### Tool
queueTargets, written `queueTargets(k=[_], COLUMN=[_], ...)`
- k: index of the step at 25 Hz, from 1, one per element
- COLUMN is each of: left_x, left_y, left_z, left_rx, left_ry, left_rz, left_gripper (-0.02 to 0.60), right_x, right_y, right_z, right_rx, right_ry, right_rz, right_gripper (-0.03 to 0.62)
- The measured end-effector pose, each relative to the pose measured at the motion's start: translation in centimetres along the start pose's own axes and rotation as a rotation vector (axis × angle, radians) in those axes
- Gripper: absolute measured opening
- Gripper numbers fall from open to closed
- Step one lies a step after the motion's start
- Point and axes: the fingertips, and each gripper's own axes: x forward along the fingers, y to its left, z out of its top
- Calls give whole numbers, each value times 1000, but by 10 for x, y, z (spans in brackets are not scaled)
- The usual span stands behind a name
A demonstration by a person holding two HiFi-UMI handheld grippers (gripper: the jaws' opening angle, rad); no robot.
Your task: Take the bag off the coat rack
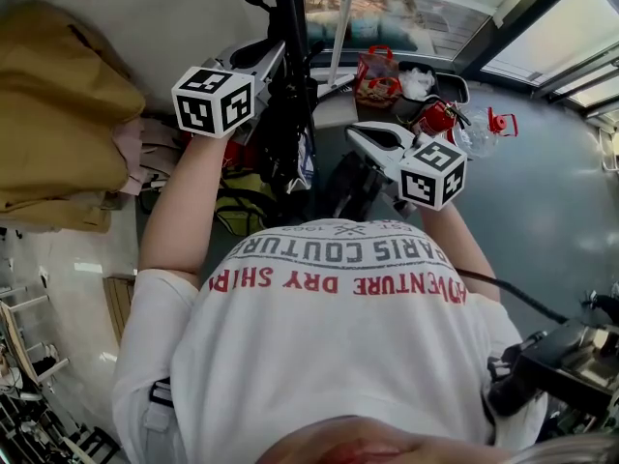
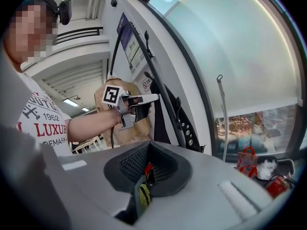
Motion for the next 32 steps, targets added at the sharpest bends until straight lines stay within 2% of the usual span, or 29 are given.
queueTargets(k=[9, 16, 23, 32], left_x=[-6, -23, -37, -83], left_y=[1, -6, -11, -4], left_z=[0, 21, 61, 146], left_rx=[-36, -111, -68, -71], left_ry=[-23, -71, -126, -308], left_rz=[20, -7, -5, -7], left_gripper=[23, 20, 20, 20], right_x=[-4, -5, -6, -10], right_y=[-8, -11, -12, -8], right_z=[-13, -22, -16, -9], right_rx=[35, 61, 57, 53], right_ry=[10, 18, 11, -12], right_rz=[-20, -22, -14, -9], right_gripper=[2, 2, 2, 2])
